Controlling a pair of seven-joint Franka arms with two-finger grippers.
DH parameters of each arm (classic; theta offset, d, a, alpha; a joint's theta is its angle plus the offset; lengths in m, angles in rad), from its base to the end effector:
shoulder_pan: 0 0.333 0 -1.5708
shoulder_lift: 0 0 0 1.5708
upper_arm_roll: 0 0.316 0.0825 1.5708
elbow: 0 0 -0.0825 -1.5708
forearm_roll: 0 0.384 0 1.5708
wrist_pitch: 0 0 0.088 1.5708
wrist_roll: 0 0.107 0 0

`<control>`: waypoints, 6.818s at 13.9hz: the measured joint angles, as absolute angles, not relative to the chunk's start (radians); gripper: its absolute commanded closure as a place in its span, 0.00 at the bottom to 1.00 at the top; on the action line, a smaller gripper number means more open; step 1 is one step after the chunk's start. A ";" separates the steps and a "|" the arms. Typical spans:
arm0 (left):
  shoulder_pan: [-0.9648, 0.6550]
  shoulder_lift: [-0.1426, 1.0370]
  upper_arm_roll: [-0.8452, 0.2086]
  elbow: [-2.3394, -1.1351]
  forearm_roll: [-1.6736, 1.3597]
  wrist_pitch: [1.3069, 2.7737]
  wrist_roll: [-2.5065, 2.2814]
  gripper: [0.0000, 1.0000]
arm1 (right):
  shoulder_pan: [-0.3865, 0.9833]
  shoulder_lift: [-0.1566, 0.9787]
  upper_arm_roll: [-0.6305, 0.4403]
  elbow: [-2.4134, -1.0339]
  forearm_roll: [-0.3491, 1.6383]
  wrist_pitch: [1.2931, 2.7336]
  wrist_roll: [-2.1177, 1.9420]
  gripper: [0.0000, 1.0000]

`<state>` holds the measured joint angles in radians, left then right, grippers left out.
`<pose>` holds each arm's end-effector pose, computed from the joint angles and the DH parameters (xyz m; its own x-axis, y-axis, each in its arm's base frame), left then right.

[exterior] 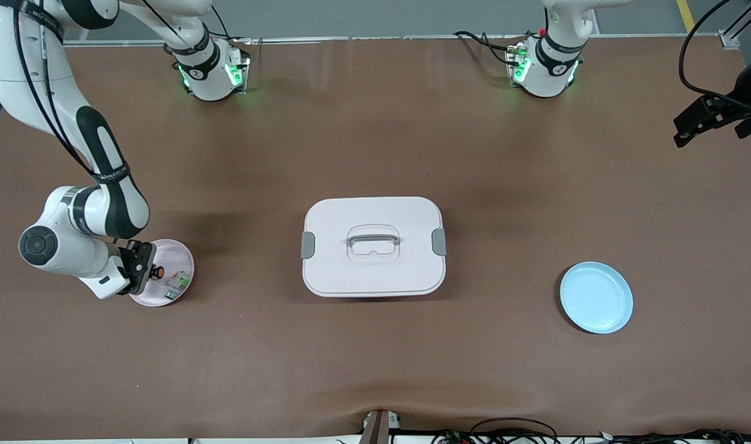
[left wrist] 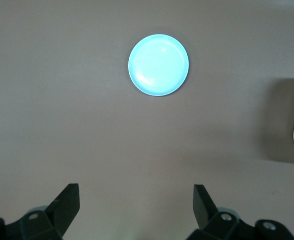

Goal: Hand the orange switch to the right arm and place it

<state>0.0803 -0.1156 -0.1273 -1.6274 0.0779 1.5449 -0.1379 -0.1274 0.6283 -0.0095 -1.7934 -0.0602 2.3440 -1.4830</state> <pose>0.5154 -0.0200 0.6573 0.9947 0.0926 0.0447 0.0962 -0.9916 -0.0870 0.6410 -0.0888 0.1924 0.1763 0.9830 -0.0520 0.9809 -0.1798 -0.0744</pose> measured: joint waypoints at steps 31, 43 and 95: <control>0.077 -0.100 -0.152 -1.571 -0.011 1.482 -0.138 0.00 | -0.125 0.610 -0.003 -1.672 -0.025 2.167 -0.727 0.00; 0.078 -0.101 -0.151 -1.570 0.030 1.465 -0.138 0.00 | -0.137 0.598 -0.010 -1.657 -0.023 2.255 -0.005 0.00; -0.050 -0.107 -0.043 -1.579 0.033 1.452 -0.098 0.00 | -0.120 0.065 0.000 -1.610 -0.024 1.709 -0.022 0.00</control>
